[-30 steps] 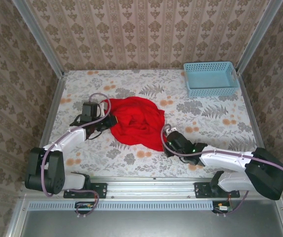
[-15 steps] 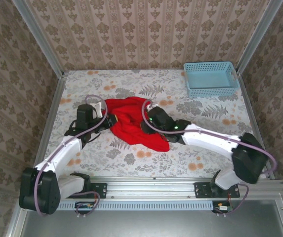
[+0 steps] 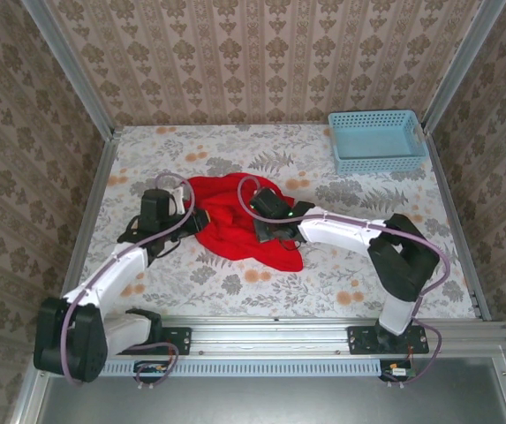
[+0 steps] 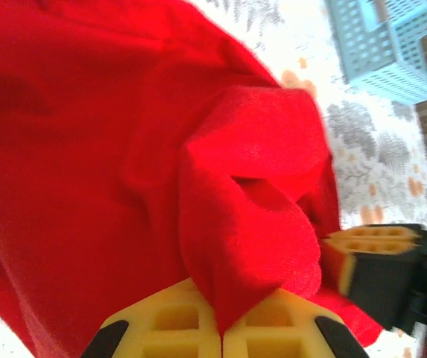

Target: Fold the inside-out t-shirt

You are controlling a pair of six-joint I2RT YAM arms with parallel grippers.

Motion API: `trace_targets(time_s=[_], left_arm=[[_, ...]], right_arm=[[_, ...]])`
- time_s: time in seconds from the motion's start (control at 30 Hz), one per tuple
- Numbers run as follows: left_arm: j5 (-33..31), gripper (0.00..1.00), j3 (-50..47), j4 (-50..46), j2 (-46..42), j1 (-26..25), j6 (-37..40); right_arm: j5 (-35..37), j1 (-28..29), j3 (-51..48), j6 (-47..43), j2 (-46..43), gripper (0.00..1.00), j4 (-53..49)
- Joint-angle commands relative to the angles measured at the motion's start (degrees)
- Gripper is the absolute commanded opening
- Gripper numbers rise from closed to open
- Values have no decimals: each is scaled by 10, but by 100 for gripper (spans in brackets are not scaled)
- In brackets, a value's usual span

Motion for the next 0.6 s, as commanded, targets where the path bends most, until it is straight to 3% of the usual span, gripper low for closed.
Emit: trace_targets(time_s=[0.0, 0.17, 0.33, 0.47, 0.57], left_arm=[[-24, 0, 50, -48, 41, 9, 23], [-19, 0, 71, -37, 83, 53, -13], [1, 0, 55, -4, 86, 67, -21], [17, 0, 34, 13, 97, 62, -23], [21, 0, 24, 15, 103, 50, -15]], right_arm=[[23, 3, -2, -36, -86, 0, -18], [14, 9, -90, -72, -236, 0, 39], [0, 26, -244, -36, -361, 0, 107], [-1, 73, -344, 18, -356, 0, 163], [-1, 100, -353, 41, -309, 0, 173]])
